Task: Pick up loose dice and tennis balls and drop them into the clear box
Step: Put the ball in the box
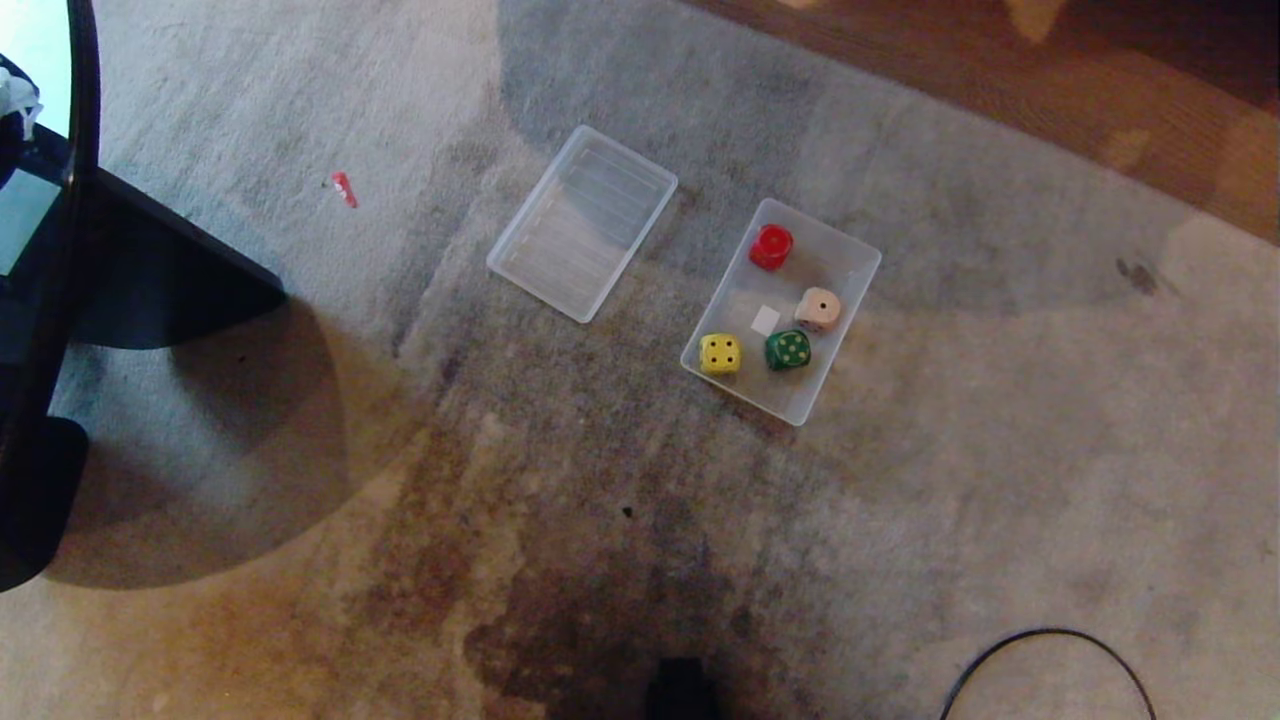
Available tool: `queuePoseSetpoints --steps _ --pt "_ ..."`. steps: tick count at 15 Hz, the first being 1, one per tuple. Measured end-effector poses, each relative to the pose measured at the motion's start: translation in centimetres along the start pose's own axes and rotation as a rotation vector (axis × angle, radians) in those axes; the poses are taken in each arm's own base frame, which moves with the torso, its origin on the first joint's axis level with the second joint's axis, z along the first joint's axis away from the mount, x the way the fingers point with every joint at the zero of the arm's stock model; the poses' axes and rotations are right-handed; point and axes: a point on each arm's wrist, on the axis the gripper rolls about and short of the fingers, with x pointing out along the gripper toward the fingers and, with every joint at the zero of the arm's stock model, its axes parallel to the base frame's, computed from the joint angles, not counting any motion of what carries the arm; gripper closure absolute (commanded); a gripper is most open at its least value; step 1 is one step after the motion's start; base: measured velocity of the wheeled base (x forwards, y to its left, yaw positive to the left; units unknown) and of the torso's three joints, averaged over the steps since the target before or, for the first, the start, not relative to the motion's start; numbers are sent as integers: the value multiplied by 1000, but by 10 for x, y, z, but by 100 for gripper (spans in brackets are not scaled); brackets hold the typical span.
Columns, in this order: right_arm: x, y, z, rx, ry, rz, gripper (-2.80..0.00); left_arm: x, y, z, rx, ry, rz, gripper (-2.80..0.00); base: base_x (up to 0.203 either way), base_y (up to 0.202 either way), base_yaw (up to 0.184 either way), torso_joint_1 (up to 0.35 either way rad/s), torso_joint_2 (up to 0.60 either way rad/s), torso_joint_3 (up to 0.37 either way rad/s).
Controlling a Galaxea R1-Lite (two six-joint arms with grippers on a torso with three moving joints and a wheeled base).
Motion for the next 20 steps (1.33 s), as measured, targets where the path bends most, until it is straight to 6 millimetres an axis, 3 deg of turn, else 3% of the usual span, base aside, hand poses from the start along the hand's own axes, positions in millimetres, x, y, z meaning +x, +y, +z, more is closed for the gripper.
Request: queuePoseSetpoints --steps 16,20 --pt "0 0 0 18 1 -6 0 0 0 0 -1 0 1 0 0 0 0 0 0 0" --pt "0 0 0 20 0 -5 0 0 0 0 -1 0 1 0 -2 -9 144 1 2 4"
